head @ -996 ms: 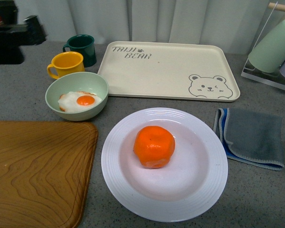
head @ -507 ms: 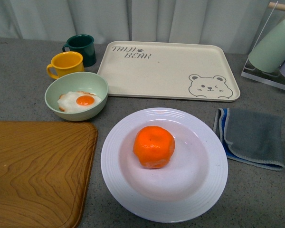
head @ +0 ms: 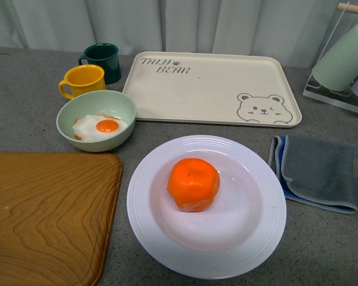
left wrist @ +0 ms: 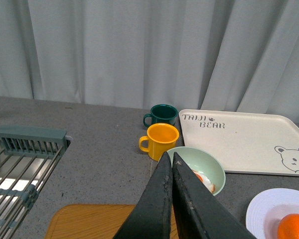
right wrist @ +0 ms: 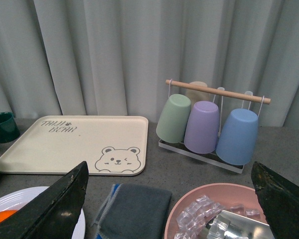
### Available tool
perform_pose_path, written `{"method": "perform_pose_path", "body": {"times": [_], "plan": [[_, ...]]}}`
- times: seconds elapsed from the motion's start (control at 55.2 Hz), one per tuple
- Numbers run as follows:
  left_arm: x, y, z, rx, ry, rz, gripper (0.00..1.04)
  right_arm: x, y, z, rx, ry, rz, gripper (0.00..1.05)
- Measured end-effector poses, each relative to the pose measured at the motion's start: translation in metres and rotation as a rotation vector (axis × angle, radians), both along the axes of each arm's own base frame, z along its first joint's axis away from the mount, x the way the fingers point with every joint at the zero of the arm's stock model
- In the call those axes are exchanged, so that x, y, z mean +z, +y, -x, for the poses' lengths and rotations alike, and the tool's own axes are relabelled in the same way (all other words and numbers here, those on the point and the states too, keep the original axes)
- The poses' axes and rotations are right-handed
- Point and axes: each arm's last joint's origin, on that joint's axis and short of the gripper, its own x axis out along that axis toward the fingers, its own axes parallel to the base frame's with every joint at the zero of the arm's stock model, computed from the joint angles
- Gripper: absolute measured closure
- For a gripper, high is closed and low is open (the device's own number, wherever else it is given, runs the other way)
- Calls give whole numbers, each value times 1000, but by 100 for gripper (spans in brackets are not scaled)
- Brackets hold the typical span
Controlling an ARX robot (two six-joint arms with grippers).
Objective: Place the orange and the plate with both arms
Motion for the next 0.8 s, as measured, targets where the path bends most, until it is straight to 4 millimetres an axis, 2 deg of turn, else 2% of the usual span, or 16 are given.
{"method": "perform_pose_path", "body": {"times": [0.597,0.797], "plan": [[0,0,13,0,0,0,101,0,0,0,0,0,0,9],[-3,0,24,-2,4,0,101,0,0,0,0,0,0,9]]}}
